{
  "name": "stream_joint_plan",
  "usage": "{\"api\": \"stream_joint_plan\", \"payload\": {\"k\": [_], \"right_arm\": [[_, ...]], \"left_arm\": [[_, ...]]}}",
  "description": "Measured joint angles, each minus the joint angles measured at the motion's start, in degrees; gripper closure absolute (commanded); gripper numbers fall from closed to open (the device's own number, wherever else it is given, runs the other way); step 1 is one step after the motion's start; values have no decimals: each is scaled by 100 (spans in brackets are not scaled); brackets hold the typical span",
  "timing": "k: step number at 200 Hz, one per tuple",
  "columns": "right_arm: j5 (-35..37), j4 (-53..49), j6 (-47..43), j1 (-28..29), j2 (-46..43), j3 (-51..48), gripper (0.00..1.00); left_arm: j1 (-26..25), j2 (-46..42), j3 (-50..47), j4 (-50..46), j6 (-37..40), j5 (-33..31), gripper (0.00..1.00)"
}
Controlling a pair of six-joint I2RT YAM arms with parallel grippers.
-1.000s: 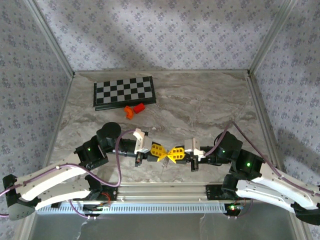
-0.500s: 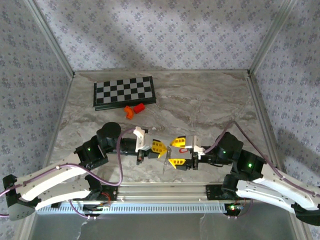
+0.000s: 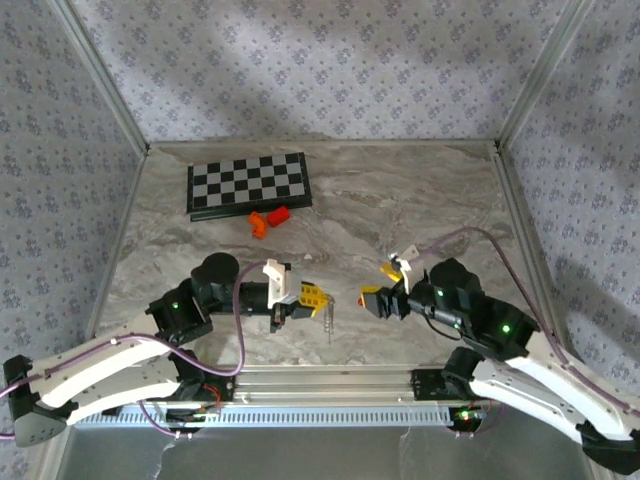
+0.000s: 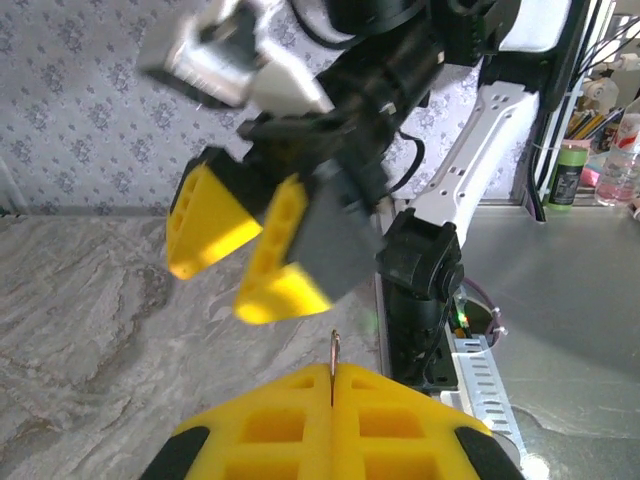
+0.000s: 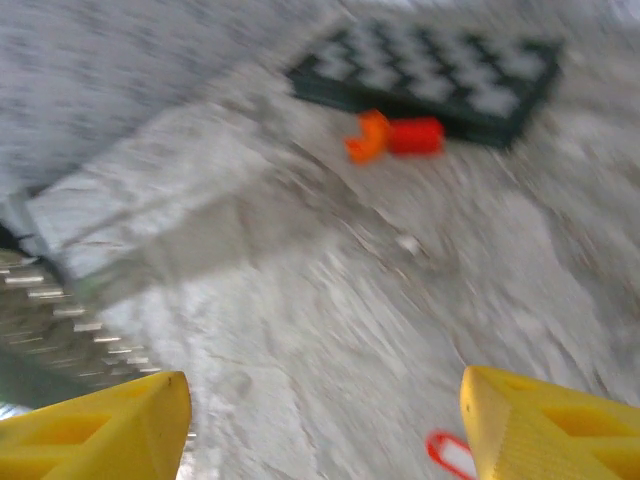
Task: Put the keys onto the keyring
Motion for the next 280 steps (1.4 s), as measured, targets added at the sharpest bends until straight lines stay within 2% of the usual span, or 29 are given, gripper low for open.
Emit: {"api": "stream_joint_plan", "payload": {"k": [33,65,103,139,175,280], "right_arm": [[-380,-153,841,-1091,481,-605,35],[-723,-262,1215,-1534,1023,-977,38],[-719,-271,1252,-1587,1764,-964,39],[-518,-138,1021,-1598,2527,-835,46],[-459,107,815,-1598,2973,-745,48],[-374,549,625,-1438,3910,-520,43]], "left_arm": [[0,-146,-142,-13,-2,-46,100],[0,-236,-278,-9,-24,-52,100],[2,-251,-424,24,-70,-61,100],[11,-251,-452,37,-94,-59,100],[11,-258,-476,72,-109,-61,100],[50,-260,-485,162,-109,-42,100]]}}
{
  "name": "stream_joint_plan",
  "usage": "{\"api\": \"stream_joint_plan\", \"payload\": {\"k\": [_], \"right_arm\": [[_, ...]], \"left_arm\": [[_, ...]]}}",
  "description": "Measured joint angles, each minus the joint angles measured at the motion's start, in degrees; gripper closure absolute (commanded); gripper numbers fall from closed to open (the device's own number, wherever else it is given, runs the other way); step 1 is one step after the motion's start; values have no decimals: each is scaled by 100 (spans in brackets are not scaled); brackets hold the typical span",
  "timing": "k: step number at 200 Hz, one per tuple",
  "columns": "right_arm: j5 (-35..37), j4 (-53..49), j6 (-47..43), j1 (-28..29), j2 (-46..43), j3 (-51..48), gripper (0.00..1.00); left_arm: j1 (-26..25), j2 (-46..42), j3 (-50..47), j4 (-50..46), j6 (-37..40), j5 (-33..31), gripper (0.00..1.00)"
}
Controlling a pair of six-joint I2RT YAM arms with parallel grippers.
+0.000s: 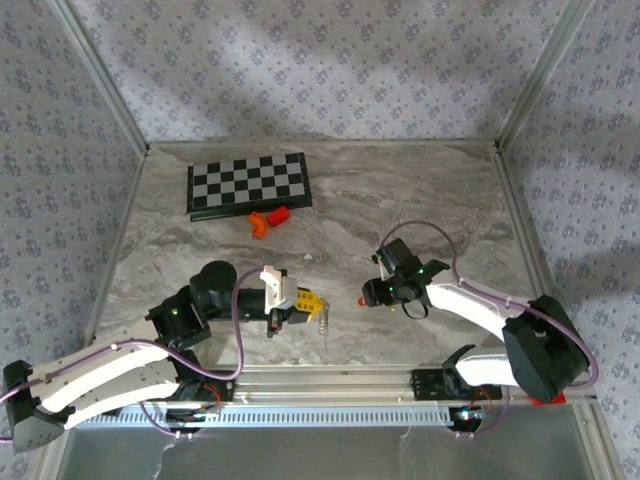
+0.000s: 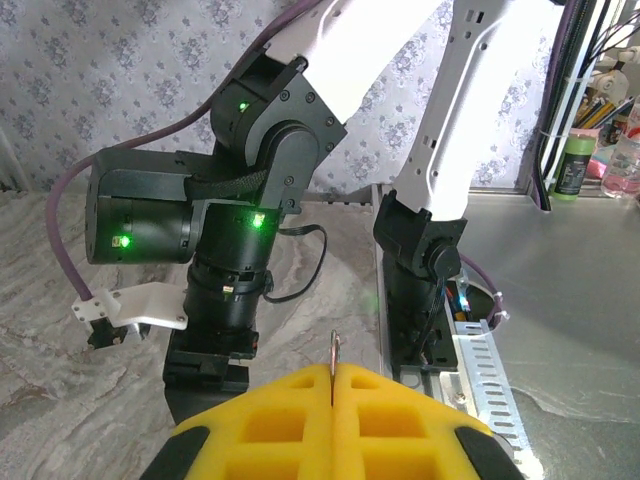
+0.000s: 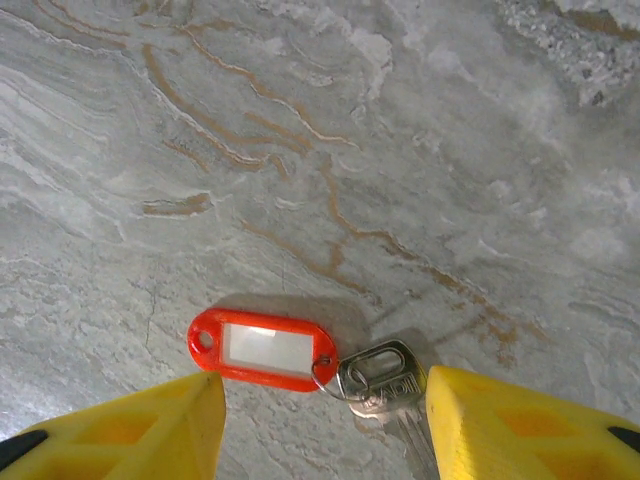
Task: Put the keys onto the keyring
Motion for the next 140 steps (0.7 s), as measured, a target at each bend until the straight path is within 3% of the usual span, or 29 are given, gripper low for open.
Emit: {"api": "stream_joint_plan", "payload": {"k": [140], "right_arm": [[247,66,-111,295,535,195,38]], "left_arm": [[37,-74,-39,37,0,2,100]]}}
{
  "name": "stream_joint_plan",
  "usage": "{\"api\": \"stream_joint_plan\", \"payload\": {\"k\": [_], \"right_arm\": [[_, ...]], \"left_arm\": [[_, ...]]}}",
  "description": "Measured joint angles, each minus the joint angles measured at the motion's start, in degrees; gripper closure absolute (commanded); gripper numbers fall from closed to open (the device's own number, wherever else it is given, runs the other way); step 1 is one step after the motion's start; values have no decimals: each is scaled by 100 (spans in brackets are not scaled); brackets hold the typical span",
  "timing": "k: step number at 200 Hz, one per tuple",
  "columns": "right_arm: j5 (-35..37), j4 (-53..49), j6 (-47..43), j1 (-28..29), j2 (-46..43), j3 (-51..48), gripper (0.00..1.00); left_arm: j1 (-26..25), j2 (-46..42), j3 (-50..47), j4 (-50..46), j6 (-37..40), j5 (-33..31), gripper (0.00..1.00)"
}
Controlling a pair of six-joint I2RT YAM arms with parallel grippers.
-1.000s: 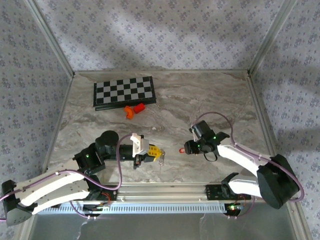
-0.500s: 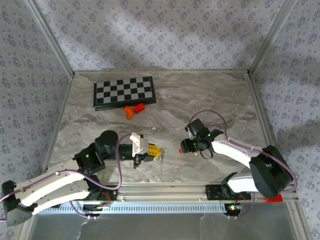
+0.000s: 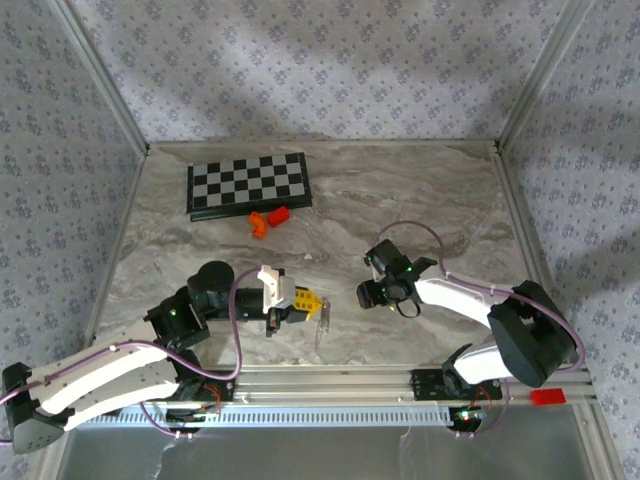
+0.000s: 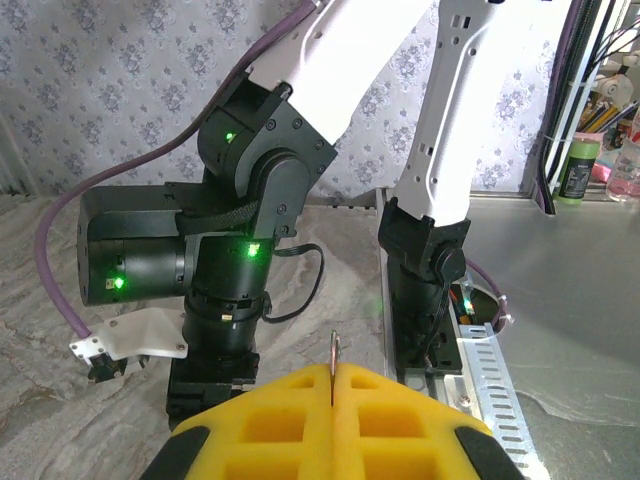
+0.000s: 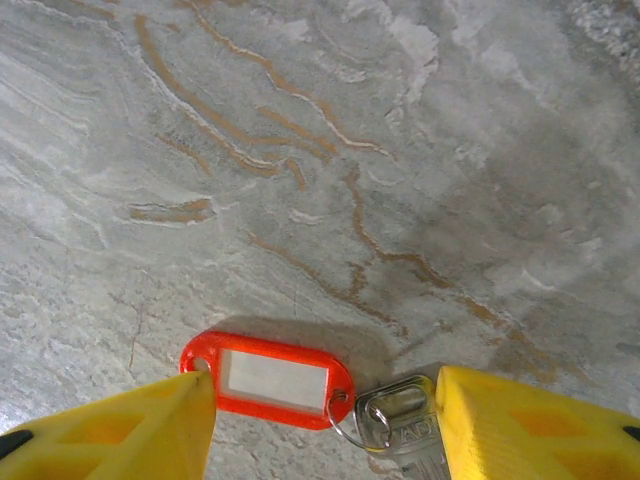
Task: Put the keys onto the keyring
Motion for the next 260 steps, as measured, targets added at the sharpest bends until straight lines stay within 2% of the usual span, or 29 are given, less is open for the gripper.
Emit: {"api": "stream_joint_plan", "payload": {"k": [187,260], "right_arm": [[129,-208,238,678,7,-2,43],[529,-605,326,931,7,247,43]], "left_arm": [[74,-46,-66,4,-50,0,100],[76,-83,-111,28,-94,0,100]]}}
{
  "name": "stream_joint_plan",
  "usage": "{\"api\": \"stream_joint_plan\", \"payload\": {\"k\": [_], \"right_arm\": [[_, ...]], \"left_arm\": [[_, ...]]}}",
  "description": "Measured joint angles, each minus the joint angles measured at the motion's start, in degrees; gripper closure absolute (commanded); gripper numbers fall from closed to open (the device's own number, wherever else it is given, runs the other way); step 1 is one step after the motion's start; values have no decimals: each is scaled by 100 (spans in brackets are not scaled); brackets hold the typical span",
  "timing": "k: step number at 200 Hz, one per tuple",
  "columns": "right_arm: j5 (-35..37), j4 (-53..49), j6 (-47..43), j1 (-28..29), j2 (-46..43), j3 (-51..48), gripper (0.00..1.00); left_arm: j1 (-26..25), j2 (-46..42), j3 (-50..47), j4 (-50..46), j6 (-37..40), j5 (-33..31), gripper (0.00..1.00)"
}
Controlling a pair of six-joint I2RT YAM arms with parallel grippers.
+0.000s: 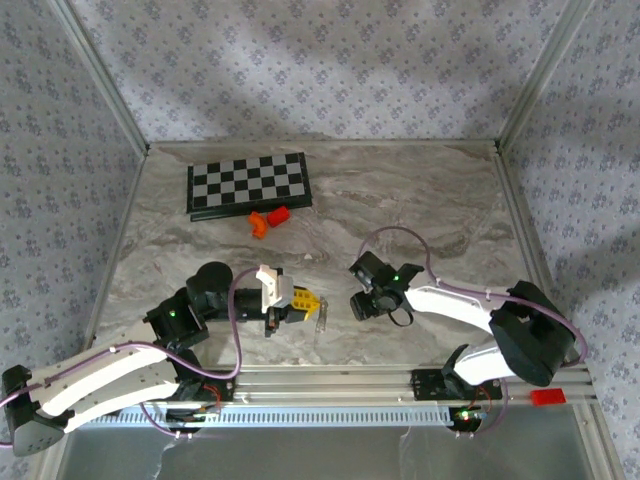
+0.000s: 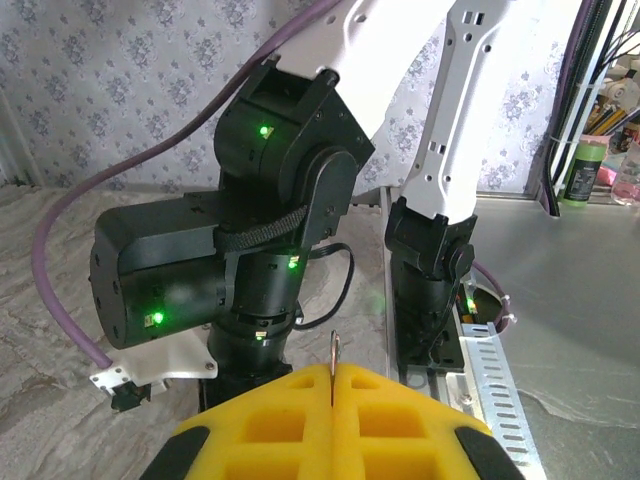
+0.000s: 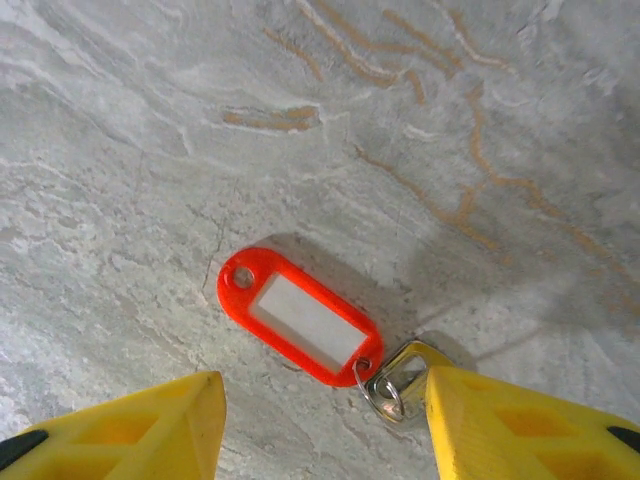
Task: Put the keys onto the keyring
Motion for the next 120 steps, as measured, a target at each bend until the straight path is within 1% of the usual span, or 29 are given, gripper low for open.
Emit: {"api": "stream_joint_plan", "payload": {"k": [36,82,120], "right_arm": [[192,-260,-7,9,0,177,45],[190,-564,-111,-9,7,214,47],[164,-614,-229,-83,162,299,51]], "left_arm": [[0,-33,-22,17,-13,0,100],[0,-33,-22,17,-13,0,100],[0,-33,-22,17,-13,0,100]]}}
